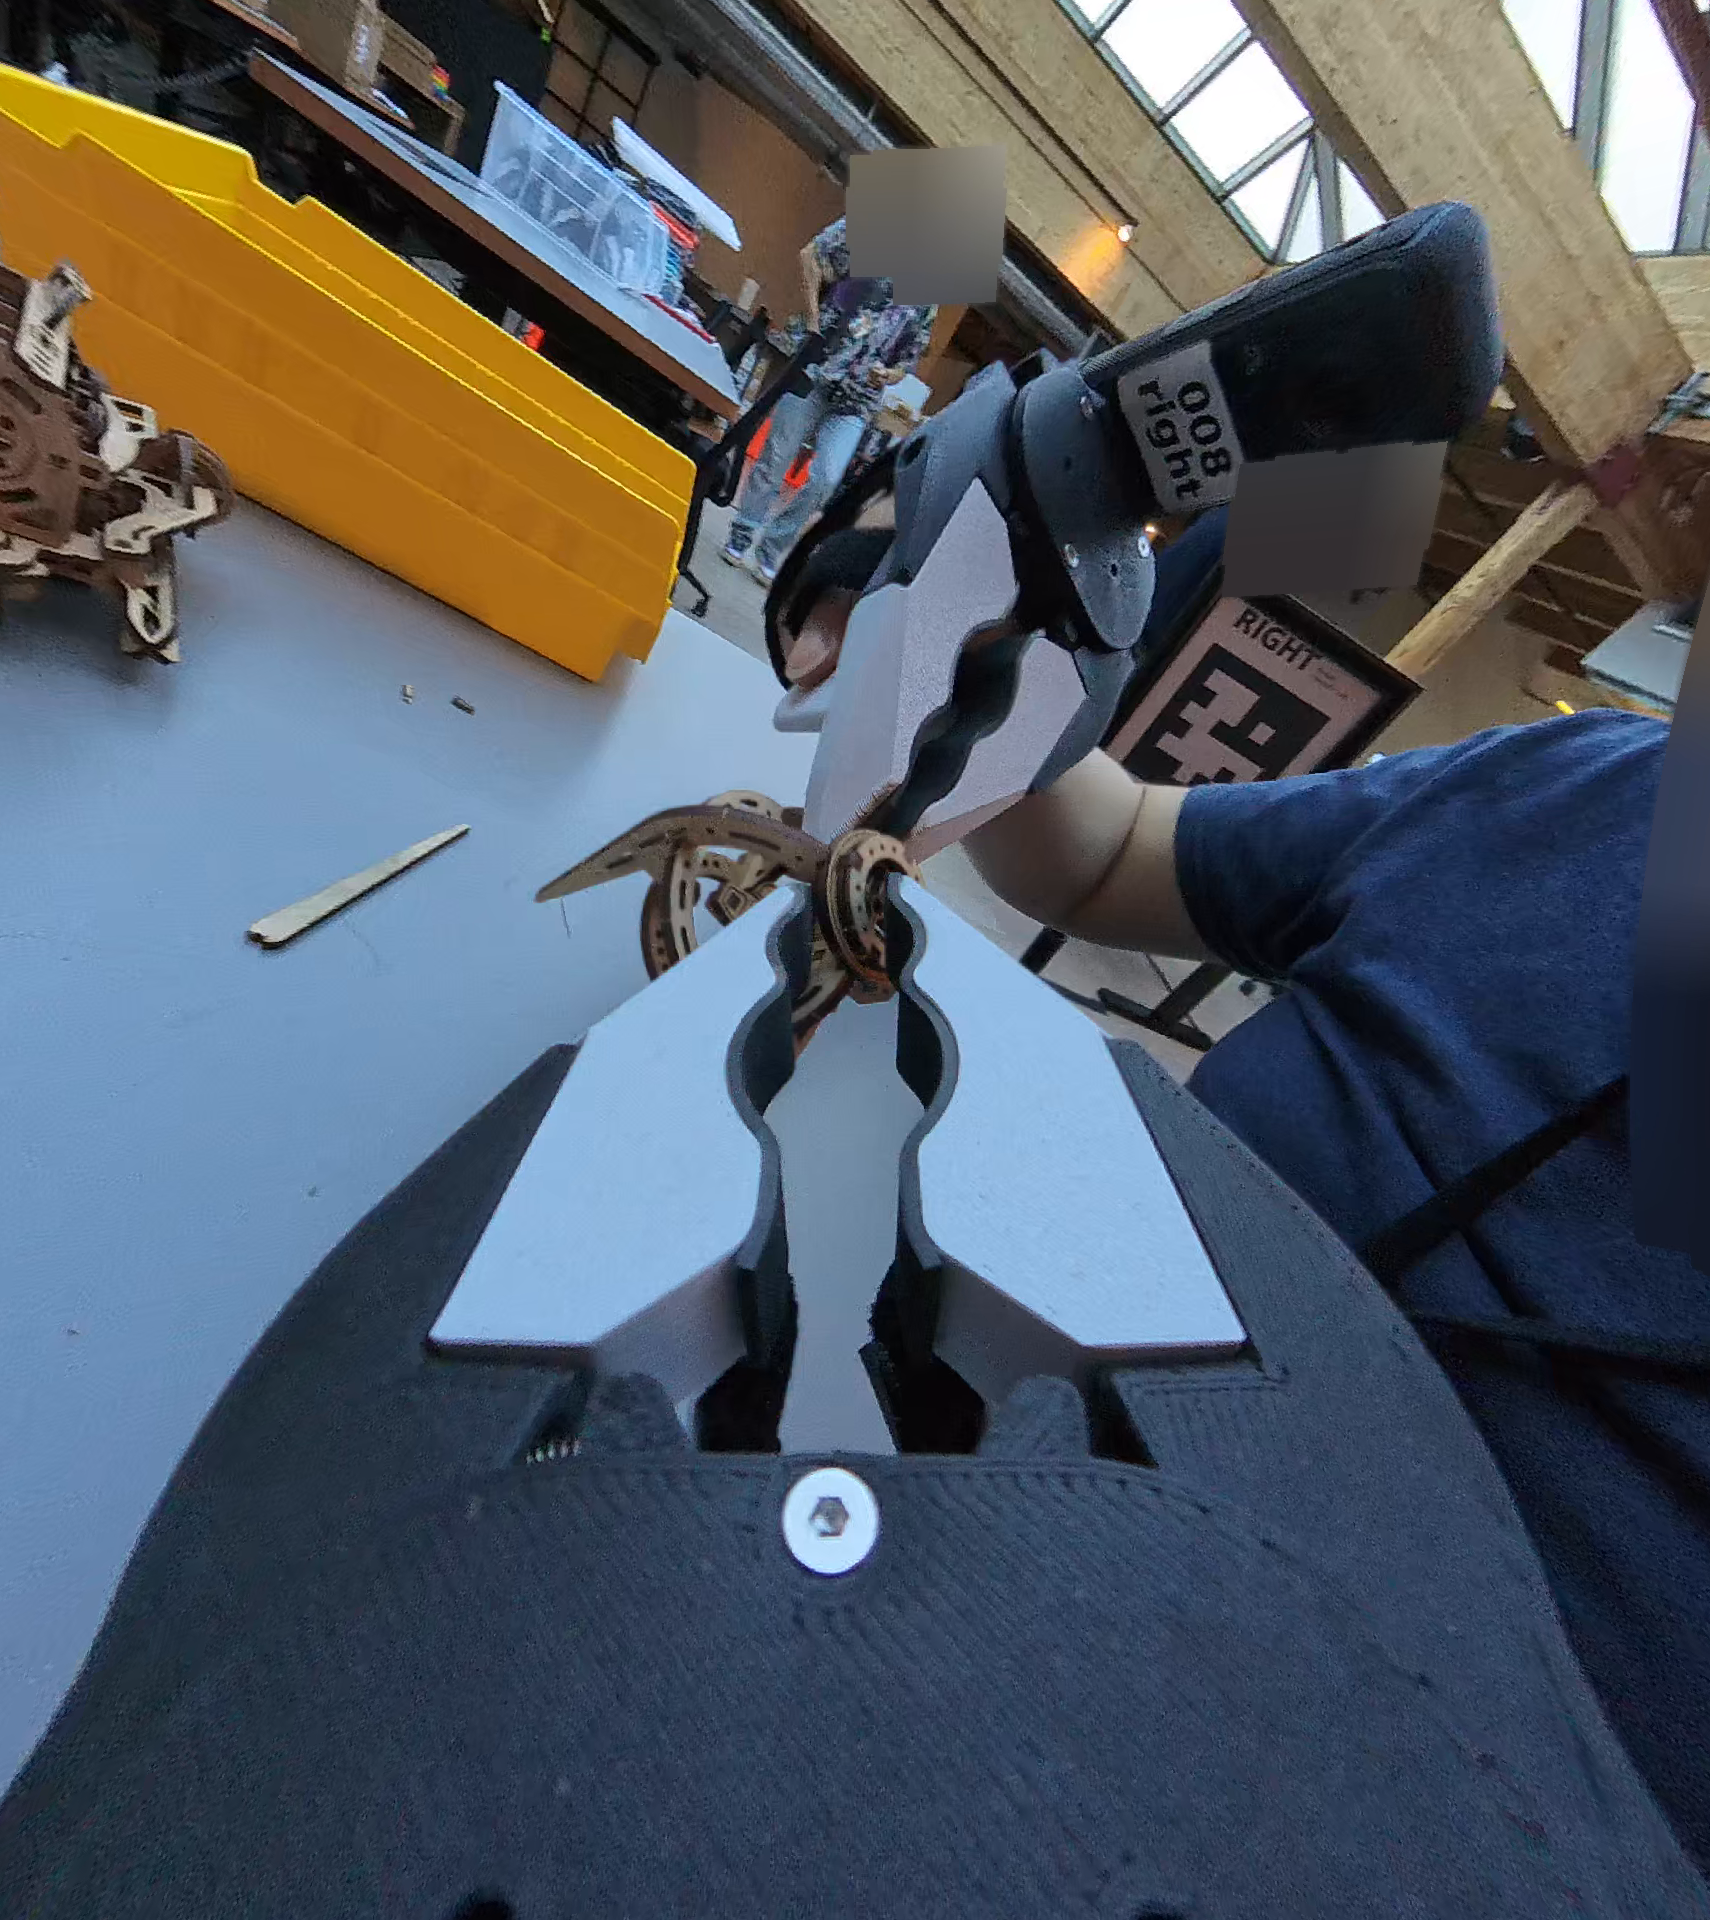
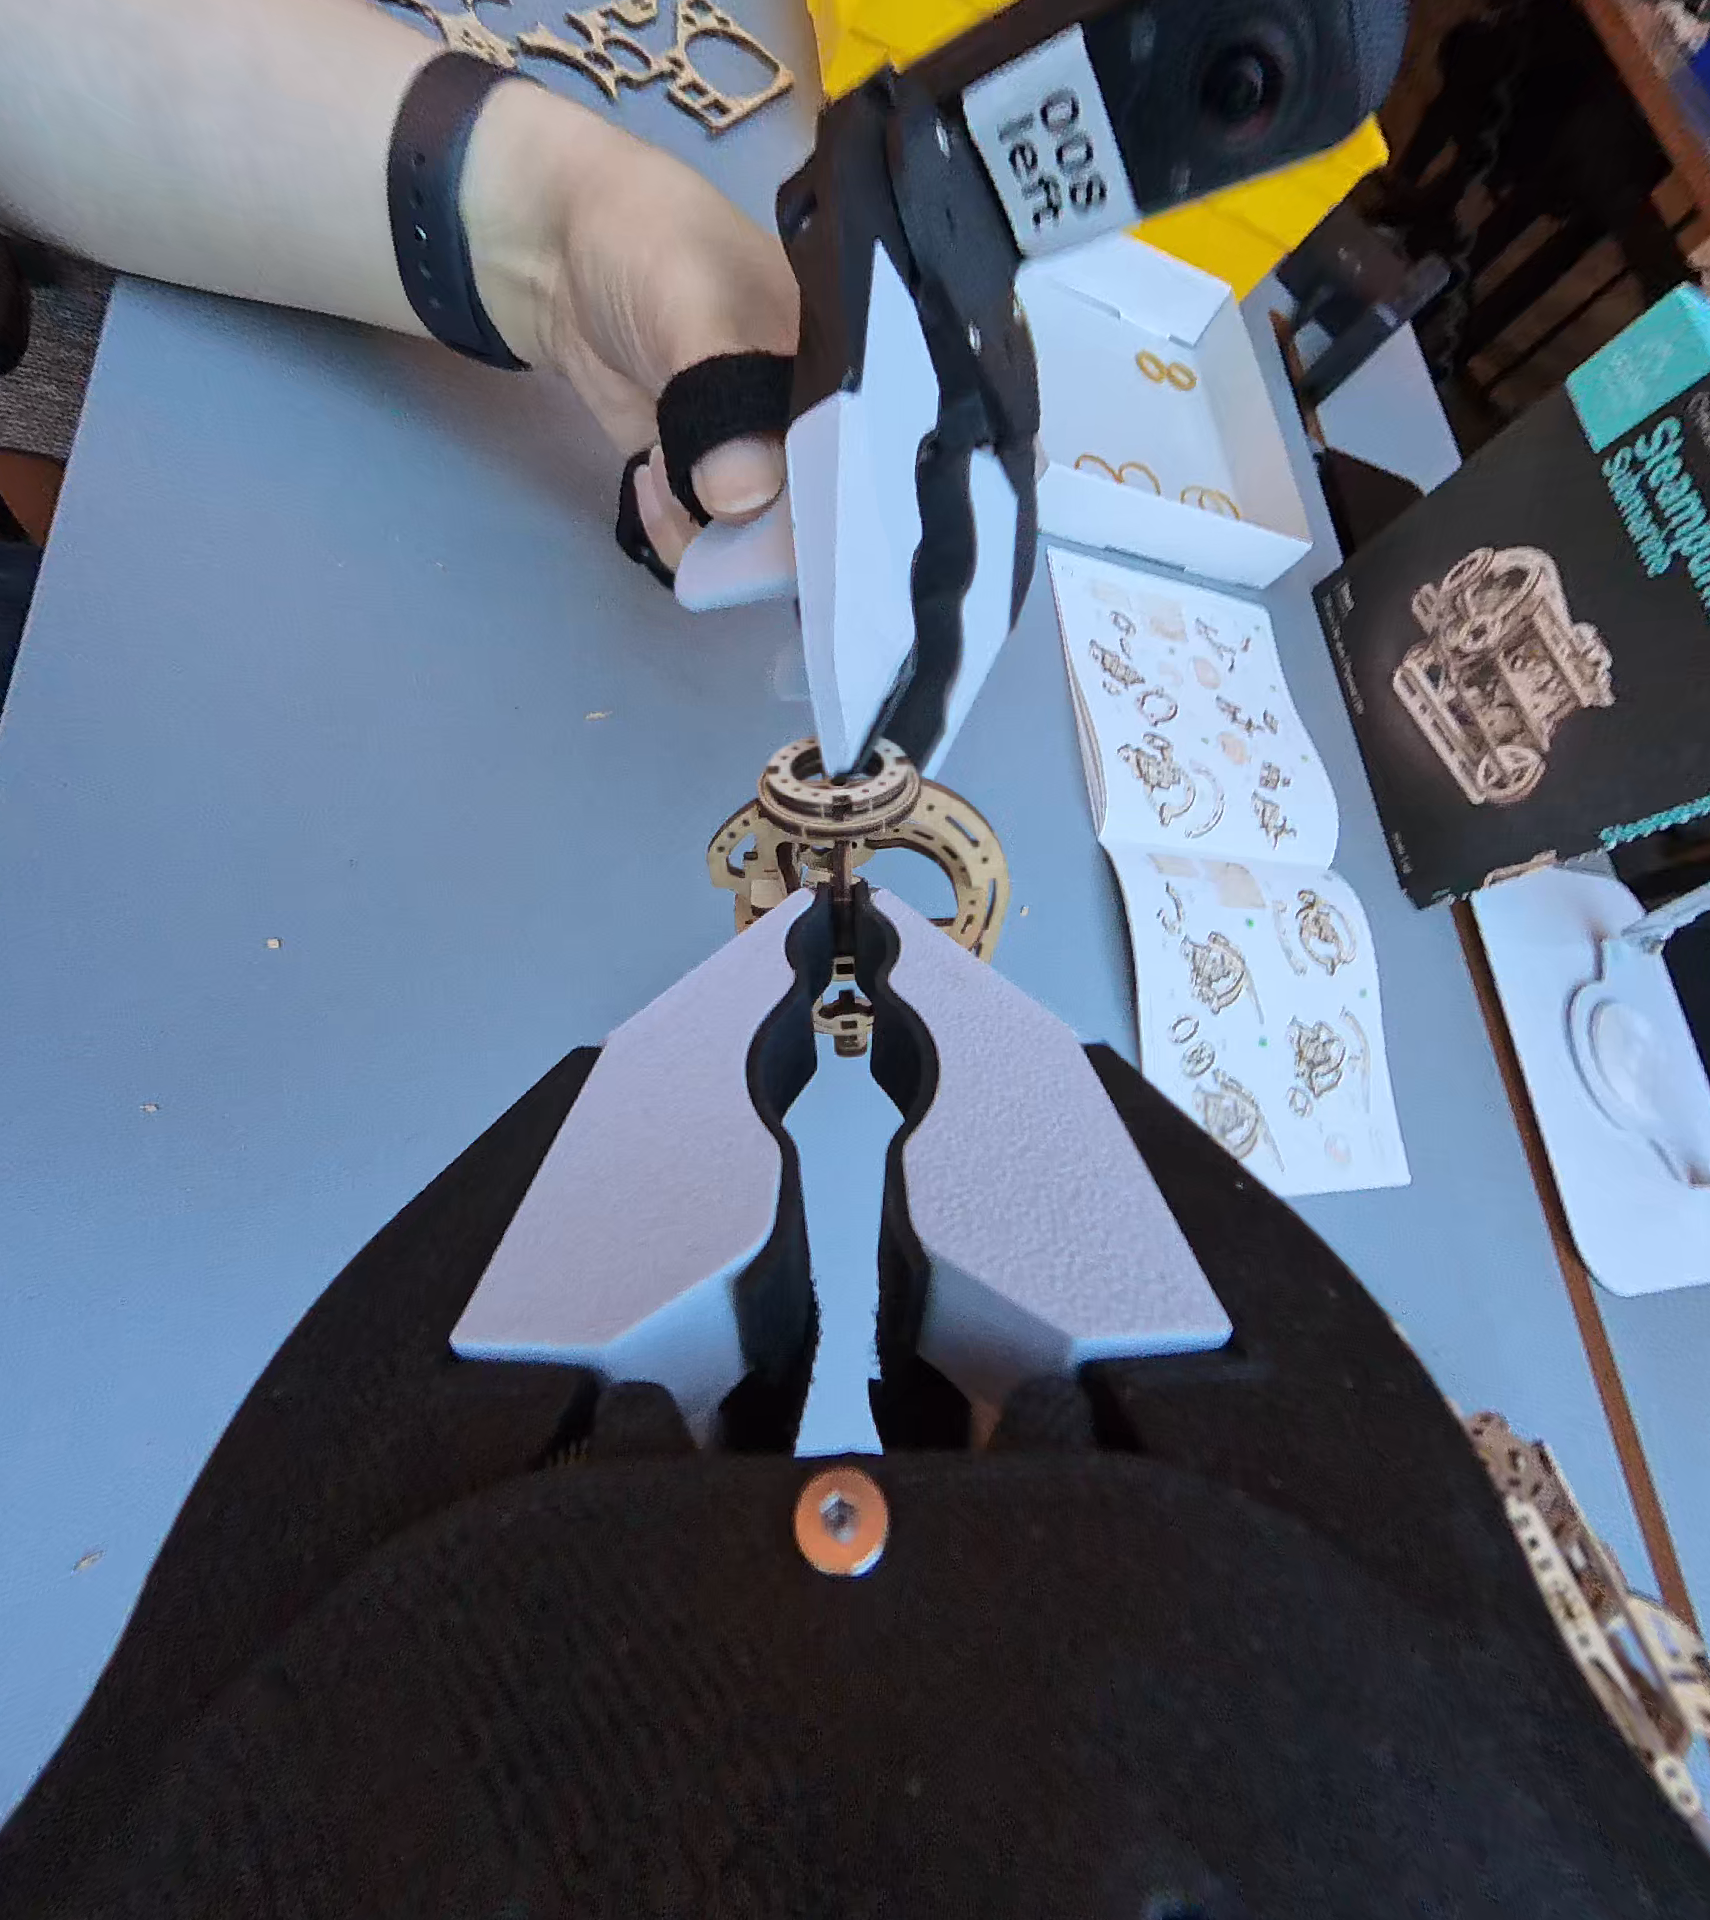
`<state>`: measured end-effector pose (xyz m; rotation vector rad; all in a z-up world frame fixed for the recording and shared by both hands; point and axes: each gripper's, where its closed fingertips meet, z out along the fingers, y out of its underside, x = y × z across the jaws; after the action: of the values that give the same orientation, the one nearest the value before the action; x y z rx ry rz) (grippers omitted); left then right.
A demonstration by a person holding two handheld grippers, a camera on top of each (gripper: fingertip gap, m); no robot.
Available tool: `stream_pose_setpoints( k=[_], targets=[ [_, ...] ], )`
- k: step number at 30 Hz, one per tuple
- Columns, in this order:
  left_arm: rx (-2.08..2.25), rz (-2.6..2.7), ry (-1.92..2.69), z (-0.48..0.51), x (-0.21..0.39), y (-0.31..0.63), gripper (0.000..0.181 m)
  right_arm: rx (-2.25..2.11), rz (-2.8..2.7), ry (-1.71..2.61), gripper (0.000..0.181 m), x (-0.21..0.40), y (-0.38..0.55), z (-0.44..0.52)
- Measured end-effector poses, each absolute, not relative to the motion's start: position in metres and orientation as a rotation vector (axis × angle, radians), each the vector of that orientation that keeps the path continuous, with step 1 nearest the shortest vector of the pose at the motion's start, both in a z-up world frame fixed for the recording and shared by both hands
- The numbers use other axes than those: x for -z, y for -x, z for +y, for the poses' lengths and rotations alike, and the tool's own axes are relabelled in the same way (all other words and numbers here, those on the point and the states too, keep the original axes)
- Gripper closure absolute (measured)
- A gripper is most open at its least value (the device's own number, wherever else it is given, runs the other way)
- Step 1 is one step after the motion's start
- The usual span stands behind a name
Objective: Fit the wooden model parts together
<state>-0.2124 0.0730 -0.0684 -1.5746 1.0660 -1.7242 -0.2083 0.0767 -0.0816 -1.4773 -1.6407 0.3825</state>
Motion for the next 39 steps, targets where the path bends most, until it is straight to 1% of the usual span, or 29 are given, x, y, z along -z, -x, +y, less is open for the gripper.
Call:
stream_pose_setpoints(
  k=[1, 2, 3, 5, 7, 9, 11, 13, 18, 22, 23, 26, 27, 39],
  targets=[
    [1.681, 1.058, 1.577, 0.077, 0.068, 0.214, 0.163, -0.366, -1.621, 1.497, 0.181, 0.083, 0.207, 0.080],
    [1.626, 1.045, 1.577, 0.083, 0.066, 0.217, 0.157, -0.341, -1.604, 1.500, 0.181, 0.083, 0.205, 0.083],
    [1.576, 1.031, 1.556, 0.087, 0.061, 0.221, 0.154, -0.322, -1.595, 1.507, 0.181, 0.085, 0.202, 0.085],
    [1.448, 1.026, 1.479, 0.093, 0.049, 0.228, 0.152, -0.304, -1.567, 1.543, 0.181, 0.088, 0.199, 0.089],
    [1.240, 1.127, 1.393, 0.089, 0.049, 0.228, 0.147, -0.328, -1.549, 1.559, 0.181, 0.089, 0.201, 0.088],
    [1.018, 1.258, 1.330, 0.080, 0.059, 0.220, 0.153, -0.330, -1.541, 1.571, 0.181, 0.091, 0.204, 0.088],
    [0.885, 1.305, 1.280, 0.076, 0.063, 0.214, 0.161, -0.305, -1.548, 1.577, 0.181, 0.093, 0.205, 0.089],
    [0.871, 1.309, 1.265, 0.074, 0.064, 0.211, 0.168, -0.298, -1.562, 1.564, 0.181, 0.095, 0.208, 0.088],
    [0.865, 1.364, 1.286, 0.074, 0.077, 0.210, 0.167, -0.225, -1.596, 1.547, 0.181, 0.099, 0.209, 0.088],
    [0.748, 1.387, 1.250, 0.077, 0.079, 0.211, 0.171, -0.194, -1.617, 1.538, 0.181, 0.101, 0.210, 0.087],
    [0.731, 1.391, 1.236, 0.076, 0.078, 0.211, 0.171, -0.193, -1.616, 1.539, 0.181, 0.100, 0.210, 0.087],
    [0.760, 1.375, 1.251, 0.077, 0.076, 0.211, 0.156, -0.183, -1.608, 1.525, 0.181, 0.098, 0.209, 0.087],
    [0.775, 1.365, 1.250, 0.077, 0.075, 0.212, 0.154, -0.180, -1.606, 1.520, 0.181, 0.097, 0.209, 0.087],
    [0.750, 1.416, 1.224, 0.073, 0.082, 0.210, 0.161, -0.215, -1.580, 1.503, 0.181, 0.098, 0.212, 0.081]
  ],
)
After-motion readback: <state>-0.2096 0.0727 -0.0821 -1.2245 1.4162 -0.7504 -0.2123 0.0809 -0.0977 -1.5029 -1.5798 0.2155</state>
